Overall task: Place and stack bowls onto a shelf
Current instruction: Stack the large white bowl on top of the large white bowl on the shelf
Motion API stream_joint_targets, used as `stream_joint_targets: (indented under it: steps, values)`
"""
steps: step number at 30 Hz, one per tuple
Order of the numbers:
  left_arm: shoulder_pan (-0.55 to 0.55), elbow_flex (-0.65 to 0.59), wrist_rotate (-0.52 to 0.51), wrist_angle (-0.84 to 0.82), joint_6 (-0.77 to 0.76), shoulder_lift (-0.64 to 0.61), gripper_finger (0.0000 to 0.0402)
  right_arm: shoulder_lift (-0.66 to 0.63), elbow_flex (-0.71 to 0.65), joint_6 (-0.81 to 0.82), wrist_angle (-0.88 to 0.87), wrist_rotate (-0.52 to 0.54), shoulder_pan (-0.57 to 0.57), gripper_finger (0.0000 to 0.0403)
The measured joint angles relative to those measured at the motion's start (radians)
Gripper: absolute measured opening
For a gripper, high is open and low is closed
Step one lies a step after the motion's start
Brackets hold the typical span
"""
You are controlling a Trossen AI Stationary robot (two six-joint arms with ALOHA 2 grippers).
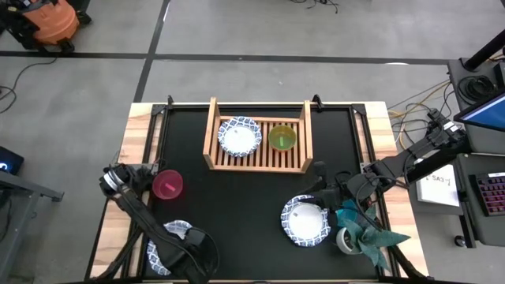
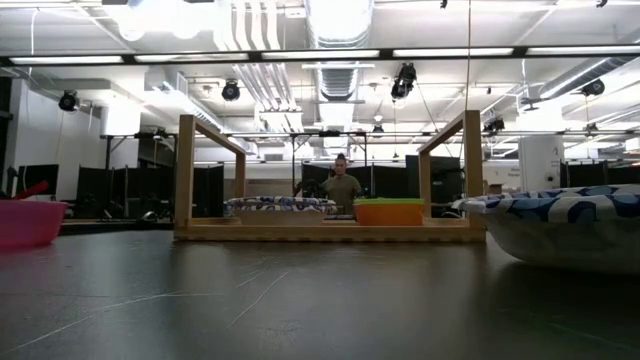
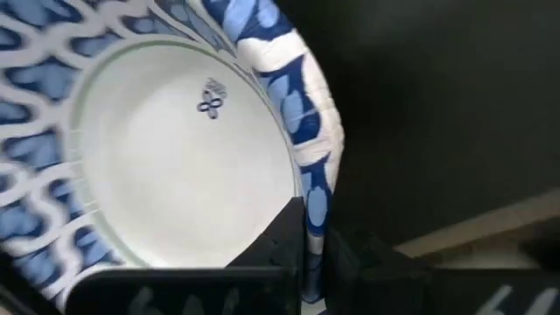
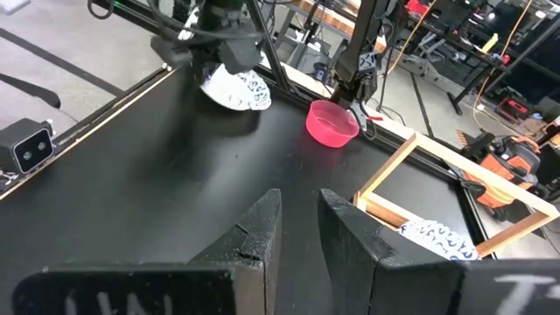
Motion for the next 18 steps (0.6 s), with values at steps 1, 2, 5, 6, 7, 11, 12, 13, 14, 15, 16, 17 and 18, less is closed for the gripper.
stream_joint_targets:
  steps: [1, 2, 5, 6, 7, 11, 12, 13, 14, 15, 16, 17, 18]
  values:
    - [0.000, 0.031, -0.001, -0.015, 0.063, 0.000, 0.0002, 0.000, 0.000, 0.000, 0.000, 0.000, 0.000, 0.0068]
    - [0.000, 0.066, 0.000, -0.031, 0.146, 0.000, 0.0002, 0.000, 0.000, 0.000, 0.000, 0.000, 0.000, 0.0068]
    - [0.001, 0.171, -0.012, -0.048, 0.419, 0.000, 0.0001, 0.000, 0.000, -0.001, 0.000, 0.000, 0.000, 0.0068]
    - [0.001, 0.204, -0.039, -0.046, 0.502, 0.000, 0.0001, 0.000, 0.000, -0.002, 0.000, 0.000, 0.000, 0.0068]
    - [0.002, 0.236, -0.082, -0.053, 0.575, 0.000, 0.0000, 0.000, 0.000, -0.003, 0.000, 0.000, 0.000, 0.0068]
    - [0.030, 0.328, -0.323, -0.091, 0.873, 0.000, 0.0000, 0.000, 0.000, -0.003, 0.000, 0.000, 0.000, 0.0068]
    - [0.044, 0.342, -0.382, -0.104, 0.943, 0.000, 0.0000, 0.000, 0.000, -0.003, 0.000, 0.000, 0.000, 0.0068]
    - [0.061, 0.353, -0.440, -0.119, 1.018, 0.000, 0.0000, 0.000, 0.000, -0.002, 0.000, 0.000, 0.000, 0.0068]
    - [0.081, 0.360, -0.490, -0.127, 1.095, 0.000, 0.0000, 0.000, 0.000, -0.002, 0.000, 0.000, 0.000, 0.0068]
    - [0.103, 0.364, -0.530, -0.134, 1.172, 0.000, 0.0000, 0.000, 0.000, -0.003, 0.000, 0.000, 0.000, 0.0068]
    - [0.126, 0.365, -0.563, -0.143, 1.249, 0.000, 0.0000, 0.000, 0.000, -0.003, 0.000, 0.000, 0.000, 0.0068]
    - [0.151, 0.363, -0.588, -0.156, 1.326, 0.000, 0.0000, 0.000, 0.000, -0.003, 0.000, 0.000, 0.000, 0.0068]
    - [0.177, 0.360, -0.613, -0.166, 1.399, 0.000, 0.0000, 0.000, 0.000, -0.002, 0.000, 0.000, 0.000, 0.0068]
